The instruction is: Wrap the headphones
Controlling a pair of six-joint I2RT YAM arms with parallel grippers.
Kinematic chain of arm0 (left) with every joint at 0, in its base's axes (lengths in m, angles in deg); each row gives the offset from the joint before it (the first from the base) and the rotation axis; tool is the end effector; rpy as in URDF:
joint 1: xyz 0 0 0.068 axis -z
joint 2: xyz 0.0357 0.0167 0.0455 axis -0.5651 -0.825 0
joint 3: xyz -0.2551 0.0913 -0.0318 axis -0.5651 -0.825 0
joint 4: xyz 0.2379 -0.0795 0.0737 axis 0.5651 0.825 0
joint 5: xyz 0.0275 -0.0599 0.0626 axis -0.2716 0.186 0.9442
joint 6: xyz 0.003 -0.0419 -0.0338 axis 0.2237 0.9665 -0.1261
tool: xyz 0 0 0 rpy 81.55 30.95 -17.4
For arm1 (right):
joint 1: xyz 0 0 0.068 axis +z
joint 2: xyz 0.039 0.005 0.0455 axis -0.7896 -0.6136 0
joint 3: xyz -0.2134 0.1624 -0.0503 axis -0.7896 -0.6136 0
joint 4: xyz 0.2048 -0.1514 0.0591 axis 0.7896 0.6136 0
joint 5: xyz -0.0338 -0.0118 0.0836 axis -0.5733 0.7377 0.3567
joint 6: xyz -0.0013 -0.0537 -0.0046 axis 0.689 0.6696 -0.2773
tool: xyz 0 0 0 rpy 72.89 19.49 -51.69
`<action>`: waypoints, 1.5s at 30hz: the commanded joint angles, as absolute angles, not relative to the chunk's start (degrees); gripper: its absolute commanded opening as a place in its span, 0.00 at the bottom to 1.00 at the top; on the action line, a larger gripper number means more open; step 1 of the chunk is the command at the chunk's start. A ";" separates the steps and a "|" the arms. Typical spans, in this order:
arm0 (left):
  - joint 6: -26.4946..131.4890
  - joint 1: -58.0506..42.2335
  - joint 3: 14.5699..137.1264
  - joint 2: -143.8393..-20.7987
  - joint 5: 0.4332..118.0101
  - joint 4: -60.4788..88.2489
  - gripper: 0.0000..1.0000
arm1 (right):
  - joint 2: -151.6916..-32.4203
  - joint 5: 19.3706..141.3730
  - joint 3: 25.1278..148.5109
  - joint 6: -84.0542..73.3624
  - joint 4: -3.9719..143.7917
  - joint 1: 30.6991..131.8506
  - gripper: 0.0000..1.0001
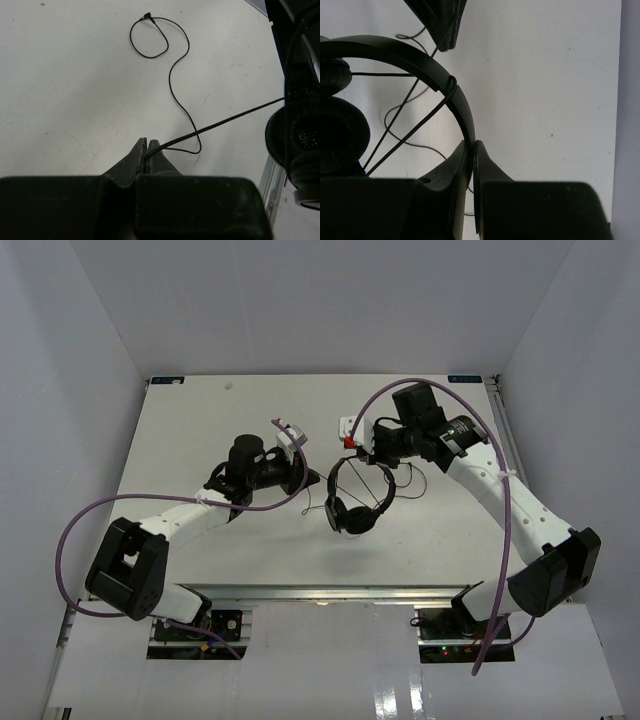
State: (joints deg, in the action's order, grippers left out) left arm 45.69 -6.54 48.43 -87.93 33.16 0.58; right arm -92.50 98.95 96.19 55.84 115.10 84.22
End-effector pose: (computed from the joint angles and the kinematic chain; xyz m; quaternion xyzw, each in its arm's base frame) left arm 0.2632 -0.1618 0.2409 0.3216 0.7373 -0.3855 0.4520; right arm 0.2462 0.1727 0.3781 -0.6768 0.5863 0.1274 0.4265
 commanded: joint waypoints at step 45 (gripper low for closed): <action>40.39 -8.04 71.85 -90.17 24.91 38.74 0.09 | -101.06 63.41 96.88 43.04 99.14 88.48 0.08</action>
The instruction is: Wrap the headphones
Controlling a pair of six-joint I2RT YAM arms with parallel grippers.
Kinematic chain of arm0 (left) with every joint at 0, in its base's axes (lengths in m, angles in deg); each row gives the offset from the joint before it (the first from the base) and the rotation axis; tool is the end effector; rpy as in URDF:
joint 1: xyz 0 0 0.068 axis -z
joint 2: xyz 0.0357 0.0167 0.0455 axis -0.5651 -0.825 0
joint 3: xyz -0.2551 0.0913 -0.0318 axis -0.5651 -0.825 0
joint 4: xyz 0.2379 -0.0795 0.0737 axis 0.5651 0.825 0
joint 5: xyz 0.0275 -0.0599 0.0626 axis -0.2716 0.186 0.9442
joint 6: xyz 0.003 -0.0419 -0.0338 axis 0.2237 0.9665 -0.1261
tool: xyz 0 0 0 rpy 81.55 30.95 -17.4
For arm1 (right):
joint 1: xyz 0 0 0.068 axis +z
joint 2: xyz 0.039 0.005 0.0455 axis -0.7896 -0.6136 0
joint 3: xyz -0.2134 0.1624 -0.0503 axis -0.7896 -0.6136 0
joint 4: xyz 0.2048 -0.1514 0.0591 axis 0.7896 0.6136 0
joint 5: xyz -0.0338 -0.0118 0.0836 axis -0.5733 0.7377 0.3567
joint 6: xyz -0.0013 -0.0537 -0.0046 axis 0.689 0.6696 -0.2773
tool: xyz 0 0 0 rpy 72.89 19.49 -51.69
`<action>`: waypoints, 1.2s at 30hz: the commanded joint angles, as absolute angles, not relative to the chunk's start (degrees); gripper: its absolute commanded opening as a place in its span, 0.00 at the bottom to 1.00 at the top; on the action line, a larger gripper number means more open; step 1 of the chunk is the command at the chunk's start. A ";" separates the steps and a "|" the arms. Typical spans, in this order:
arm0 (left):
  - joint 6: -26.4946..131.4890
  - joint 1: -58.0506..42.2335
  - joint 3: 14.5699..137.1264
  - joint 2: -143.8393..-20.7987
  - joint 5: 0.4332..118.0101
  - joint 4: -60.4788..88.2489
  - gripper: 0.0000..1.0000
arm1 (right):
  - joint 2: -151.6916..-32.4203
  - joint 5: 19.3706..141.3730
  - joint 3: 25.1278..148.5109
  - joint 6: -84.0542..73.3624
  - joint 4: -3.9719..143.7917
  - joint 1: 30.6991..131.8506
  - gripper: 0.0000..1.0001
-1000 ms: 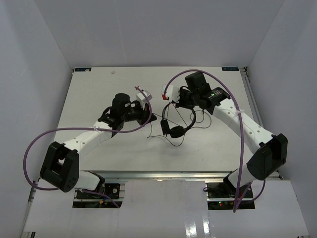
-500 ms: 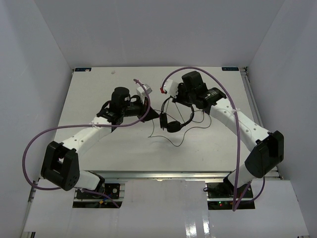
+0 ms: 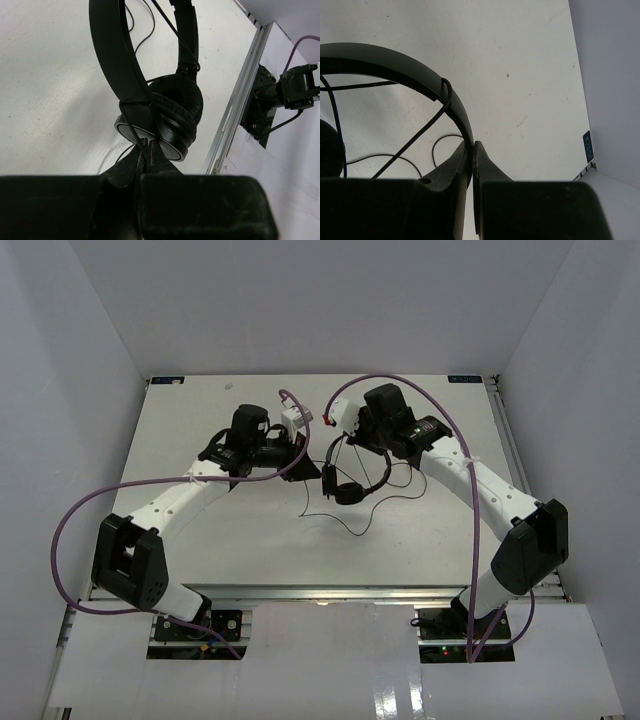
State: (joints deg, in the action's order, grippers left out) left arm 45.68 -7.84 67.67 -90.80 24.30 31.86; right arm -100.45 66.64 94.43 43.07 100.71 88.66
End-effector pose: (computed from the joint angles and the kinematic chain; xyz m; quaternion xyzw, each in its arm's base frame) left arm 0.2786 -0.1665 0.2906 0.3213 0.7809 -0.4298 0.3196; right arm 0.2870 0.2076 0.3438 -0.5464 0.7106 -0.0671 0.4382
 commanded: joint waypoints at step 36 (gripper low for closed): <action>34.15 -8.04 65.30 -93.87 3.44 41.44 0.27 | -103.15 65.14 98.17 41.14 99.27 89.41 0.08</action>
